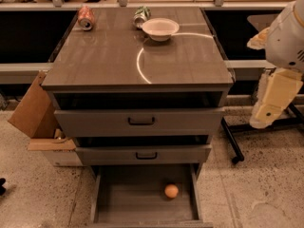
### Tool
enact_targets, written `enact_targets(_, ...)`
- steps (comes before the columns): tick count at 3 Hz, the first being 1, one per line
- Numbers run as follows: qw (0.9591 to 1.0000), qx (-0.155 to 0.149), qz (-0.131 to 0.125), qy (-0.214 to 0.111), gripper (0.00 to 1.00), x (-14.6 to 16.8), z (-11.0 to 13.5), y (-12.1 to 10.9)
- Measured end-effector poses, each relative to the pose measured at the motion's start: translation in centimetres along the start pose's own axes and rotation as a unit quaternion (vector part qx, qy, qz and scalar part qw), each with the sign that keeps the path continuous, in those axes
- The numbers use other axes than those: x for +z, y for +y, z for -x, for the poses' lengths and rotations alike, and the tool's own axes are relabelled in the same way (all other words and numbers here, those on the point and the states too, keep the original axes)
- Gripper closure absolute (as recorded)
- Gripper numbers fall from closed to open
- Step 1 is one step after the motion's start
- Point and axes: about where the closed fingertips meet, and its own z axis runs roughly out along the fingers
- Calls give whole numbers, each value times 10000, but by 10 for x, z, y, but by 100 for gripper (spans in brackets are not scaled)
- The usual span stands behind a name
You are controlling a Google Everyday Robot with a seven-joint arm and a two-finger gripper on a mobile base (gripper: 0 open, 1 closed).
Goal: Pick orange from bottom drawer and place on counter
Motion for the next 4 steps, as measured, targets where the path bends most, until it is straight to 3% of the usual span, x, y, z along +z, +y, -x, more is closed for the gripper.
enact_targets(1, 9997, -180, 177, -59, 0, 31, 8, 7)
enact_targets(2, 9997, -180, 177, -59, 0, 31, 8, 7)
enact_targets(3, 9981, -190, 520, -268, 0, 67, 8, 14)
enact_targets(4, 9936, -282, 889, -635, 0, 112, 13, 25)
